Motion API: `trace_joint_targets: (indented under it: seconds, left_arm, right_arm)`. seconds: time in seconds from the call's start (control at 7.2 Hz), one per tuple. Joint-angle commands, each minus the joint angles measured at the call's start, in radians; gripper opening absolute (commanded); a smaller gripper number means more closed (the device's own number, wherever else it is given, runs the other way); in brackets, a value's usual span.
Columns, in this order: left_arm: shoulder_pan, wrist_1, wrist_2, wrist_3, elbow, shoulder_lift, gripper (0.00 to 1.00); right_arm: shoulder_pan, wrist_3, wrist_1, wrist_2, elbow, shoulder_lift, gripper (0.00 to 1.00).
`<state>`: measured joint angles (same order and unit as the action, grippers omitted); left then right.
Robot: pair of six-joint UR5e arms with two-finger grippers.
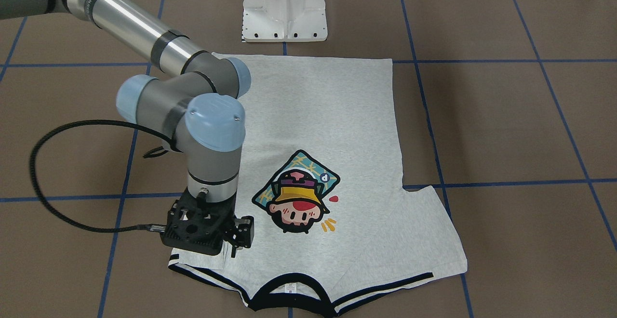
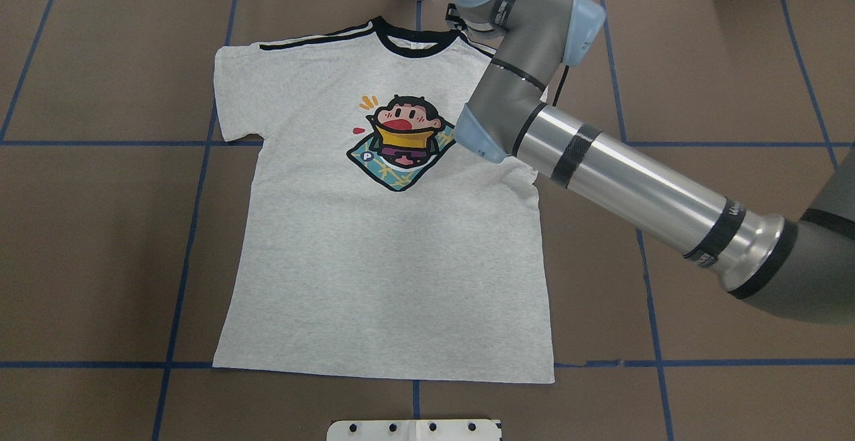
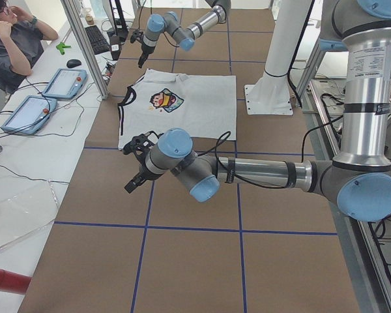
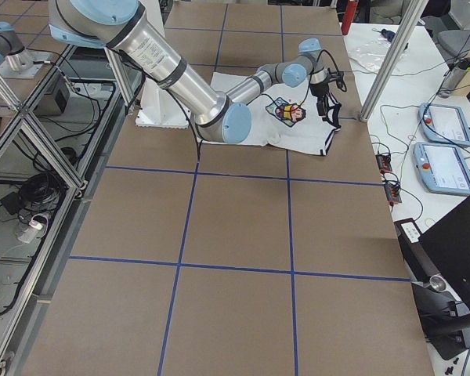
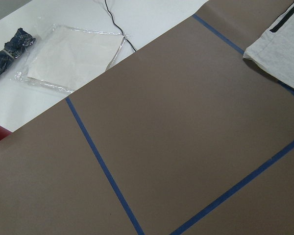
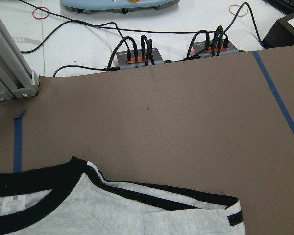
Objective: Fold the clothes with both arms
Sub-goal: 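Fold the sleeve inward onto the shirt body with the right gripper, then lift the right gripper away from the folded sleeve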
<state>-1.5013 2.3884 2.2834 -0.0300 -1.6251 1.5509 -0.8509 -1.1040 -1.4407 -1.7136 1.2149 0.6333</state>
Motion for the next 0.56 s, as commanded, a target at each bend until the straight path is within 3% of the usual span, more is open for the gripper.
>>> trace_joint_targets:
  seconds: [0.0, 0.14, 0.28, 0.42]
  left_arm:
    - [0.074, 0.069, -0.01, -0.249, 0.008, 0.026, 1.0]
    - [0.125, 0.078, -0.028, -0.436, 0.01, 0.049, 1.0]
    - [0.178, 0.101, -0.074, -0.603, 0.016, 0.079, 1.0]
    - [0.253, 0.11, -0.144, -0.746, 0.028, 0.112, 0.92]
  right_arm:
    - [-0.19, 0.291, -0.073, -0.298, 0.354, 0.261, 1.0]
    - [-0.279, 0.449, -0.07, -0.416, 0.452, 0.392, 1.0]
    - [-0.34, 0.549, -0.064, -0.479, 0.501, 0.492, 1.0]
    - [-0.376, 0.582, -0.034, -0.53, 0.53, 0.558, 1.0]
